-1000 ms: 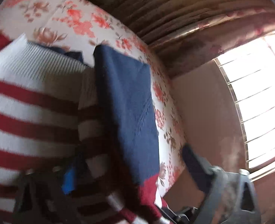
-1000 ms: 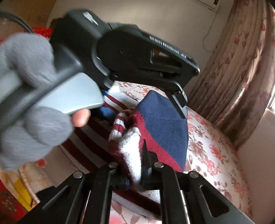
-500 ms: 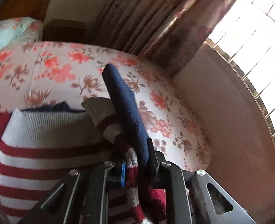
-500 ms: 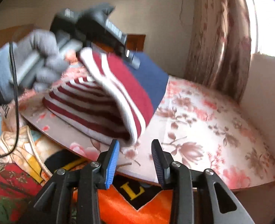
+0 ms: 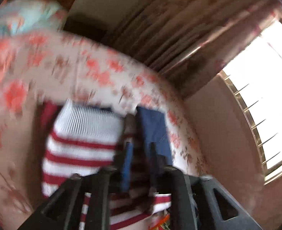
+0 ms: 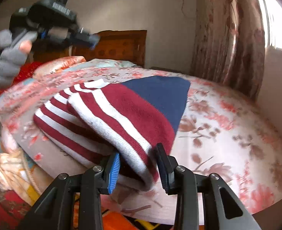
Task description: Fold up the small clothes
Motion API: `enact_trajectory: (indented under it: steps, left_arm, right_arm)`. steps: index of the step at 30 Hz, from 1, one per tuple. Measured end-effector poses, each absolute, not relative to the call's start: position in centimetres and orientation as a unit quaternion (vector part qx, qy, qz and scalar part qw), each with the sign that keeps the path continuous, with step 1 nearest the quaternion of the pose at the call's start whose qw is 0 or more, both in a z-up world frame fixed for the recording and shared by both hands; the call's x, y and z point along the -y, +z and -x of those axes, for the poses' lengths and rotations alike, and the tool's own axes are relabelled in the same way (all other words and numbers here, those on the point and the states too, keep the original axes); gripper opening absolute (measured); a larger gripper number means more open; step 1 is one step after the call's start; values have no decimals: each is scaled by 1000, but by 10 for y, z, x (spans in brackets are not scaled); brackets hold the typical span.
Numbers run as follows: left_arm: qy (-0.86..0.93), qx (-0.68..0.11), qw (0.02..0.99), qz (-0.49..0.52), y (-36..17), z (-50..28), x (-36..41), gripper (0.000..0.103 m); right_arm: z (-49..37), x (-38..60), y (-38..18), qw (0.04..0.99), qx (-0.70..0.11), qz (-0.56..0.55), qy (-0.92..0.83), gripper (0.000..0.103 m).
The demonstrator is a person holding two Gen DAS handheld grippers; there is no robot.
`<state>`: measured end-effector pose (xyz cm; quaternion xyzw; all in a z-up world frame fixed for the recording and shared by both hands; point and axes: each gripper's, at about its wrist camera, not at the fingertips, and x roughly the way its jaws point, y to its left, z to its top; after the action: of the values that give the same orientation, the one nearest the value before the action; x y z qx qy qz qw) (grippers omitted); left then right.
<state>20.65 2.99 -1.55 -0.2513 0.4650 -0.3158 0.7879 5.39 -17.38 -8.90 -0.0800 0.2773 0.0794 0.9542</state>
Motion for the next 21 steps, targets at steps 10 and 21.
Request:
enact_trajectory:
  steps: [10, 21]
  left_arm:
    - [-324, -497, 736, 325, -73, -183, -27, 103]
    - [-370, -522, 707, 302, -57, -199, 22, 103]
  right_arm:
    - [-66, 89, -102, 913, -225, 335, 59, 36]
    - [-36, 109, -73, 942, -138, 296, 72, 7]
